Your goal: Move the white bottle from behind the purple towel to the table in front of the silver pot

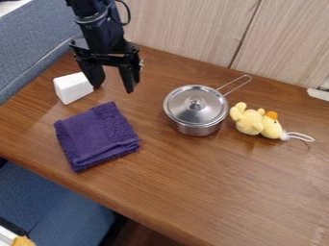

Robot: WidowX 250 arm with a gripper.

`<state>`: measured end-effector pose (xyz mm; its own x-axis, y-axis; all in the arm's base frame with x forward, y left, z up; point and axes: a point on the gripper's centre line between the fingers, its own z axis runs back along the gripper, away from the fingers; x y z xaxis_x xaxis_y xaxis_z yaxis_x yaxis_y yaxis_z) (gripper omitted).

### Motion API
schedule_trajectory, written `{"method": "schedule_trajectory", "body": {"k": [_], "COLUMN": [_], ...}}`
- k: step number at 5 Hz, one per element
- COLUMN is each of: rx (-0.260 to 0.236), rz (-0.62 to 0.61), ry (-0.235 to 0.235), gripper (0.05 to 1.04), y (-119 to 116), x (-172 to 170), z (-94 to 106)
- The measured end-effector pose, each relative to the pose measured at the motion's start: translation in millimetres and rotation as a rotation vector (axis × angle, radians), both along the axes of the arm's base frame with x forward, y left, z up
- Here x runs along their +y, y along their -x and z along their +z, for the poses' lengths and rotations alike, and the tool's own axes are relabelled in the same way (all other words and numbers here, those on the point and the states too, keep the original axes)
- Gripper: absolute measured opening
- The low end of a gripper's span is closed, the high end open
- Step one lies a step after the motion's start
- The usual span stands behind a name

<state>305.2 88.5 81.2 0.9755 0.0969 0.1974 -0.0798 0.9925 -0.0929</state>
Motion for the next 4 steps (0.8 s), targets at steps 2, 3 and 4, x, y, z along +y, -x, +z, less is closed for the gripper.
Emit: {"method": "schedule_trajectory", "body": {"k": [2,3,4], "rx": [0.054,0.066,0.074], "rz": [-0.063,-0.082,-0.073], "ry": [0.015,-0.025,-0.137], "gripper": [0.999,0.999,0.999], "y": [-3,-10,-17], "x": [7,34,63], "z": [-12.5,-14.3,-12.8]}}
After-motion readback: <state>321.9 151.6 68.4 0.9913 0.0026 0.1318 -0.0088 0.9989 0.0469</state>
